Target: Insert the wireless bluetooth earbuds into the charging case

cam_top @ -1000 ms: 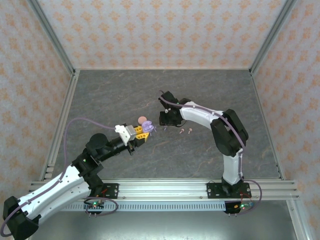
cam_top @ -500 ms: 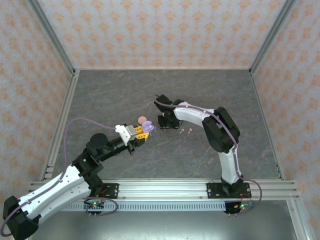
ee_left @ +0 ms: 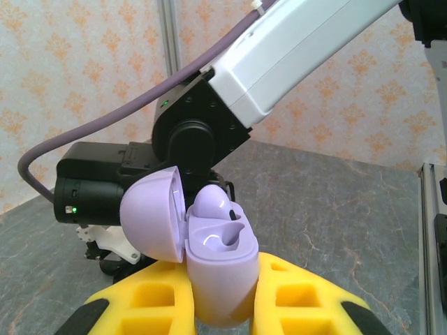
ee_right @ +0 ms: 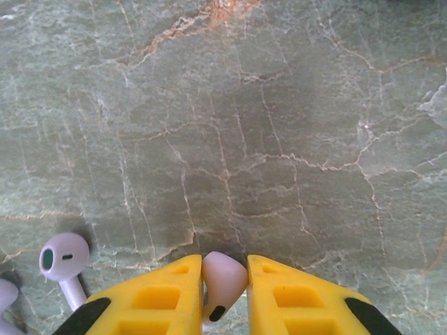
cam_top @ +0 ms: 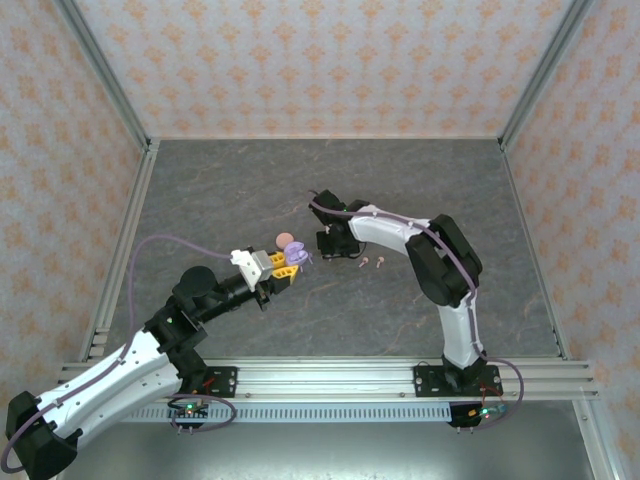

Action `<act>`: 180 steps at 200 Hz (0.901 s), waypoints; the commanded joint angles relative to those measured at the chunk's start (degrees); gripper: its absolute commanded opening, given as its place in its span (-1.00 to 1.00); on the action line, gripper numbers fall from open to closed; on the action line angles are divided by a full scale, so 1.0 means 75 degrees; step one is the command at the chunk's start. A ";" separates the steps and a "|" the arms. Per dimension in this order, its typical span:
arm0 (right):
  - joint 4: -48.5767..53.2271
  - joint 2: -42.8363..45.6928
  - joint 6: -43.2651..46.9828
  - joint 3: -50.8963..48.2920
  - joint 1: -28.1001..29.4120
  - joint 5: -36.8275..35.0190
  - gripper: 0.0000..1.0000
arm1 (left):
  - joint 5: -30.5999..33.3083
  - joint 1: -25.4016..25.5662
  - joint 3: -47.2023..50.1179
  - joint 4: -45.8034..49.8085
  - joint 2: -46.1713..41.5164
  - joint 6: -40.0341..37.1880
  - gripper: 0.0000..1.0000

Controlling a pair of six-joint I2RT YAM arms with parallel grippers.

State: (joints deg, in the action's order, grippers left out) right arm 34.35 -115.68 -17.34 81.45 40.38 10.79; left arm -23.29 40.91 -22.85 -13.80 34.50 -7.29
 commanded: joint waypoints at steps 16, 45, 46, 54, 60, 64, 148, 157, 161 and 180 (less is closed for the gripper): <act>-0.0793 0.1724 0.0294 -0.0846 0.0054 -0.0171 -0.61 | 0.0093 0.0042 0.0151 -0.0619 0.0191 0.0328 -1.00; -0.1672 0.3362 0.0591 -0.1914 0.0054 -0.0119 -0.62 | 0.0196 0.0039 0.0152 -0.1069 0.0590 0.0635 -1.00; -0.1684 0.3416 0.0602 -0.1957 0.0054 -0.0093 -0.62 | 0.0203 0.0041 0.0152 -0.1085 0.0602 0.0645 -1.00; -0.1947 0.3906 0.0744 -0.2218 0.0055 -0.0013 -0.62 | 0.0197 0.0042 0.0151 -0.1209 0.0732 0.0714 -1.00; -0.2110 0.4274 0.0837 -0.2446 0.0055 0.0043 -0.62 | 0.0156 0.0042 0.0152 -0.1322 0.0823 0.0764 -1.00; -0.2233 0.4529 0.0909 -0.2584 0.0054 0.0146 -0.62 | 0.0121 0.0042 0.0144 -0.1398 0.0875 0.0798 -1.00; -0.3233 0.8353 0.2481 -0.3517 0.1011 0.0835 -0.61 | -0.0868 0.0042 -0.0149 -0.2437 0.1781 0.1140 -1.00; -0.3132 0.8373 0.2664 -0.3373 0.1230 0.0763 -0.61 | -0.0984 0.0042 -0.0171 -0.2516 0.1850 0.1170 -1.00; -0.3088 0.8363 0.2756 -0.3310 0.1330 0.0709 -0.61 | -0.1034 0.0041 -0.0192 -0.2542 0.1876 0.1181 -1.00; -0.2868 0.8172 0.3139 -0.3033 0.1792 0.0343 -0.61 | -0.1177 0.0042 -0.0246 -0.2620 0.1984 0.1226 -1.00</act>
State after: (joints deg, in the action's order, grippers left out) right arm 11.57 -52.86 0.43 55.68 50.59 16.19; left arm -28.71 40.91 -22.44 -28.60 48.90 0.67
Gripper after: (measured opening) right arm 0.196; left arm 0.165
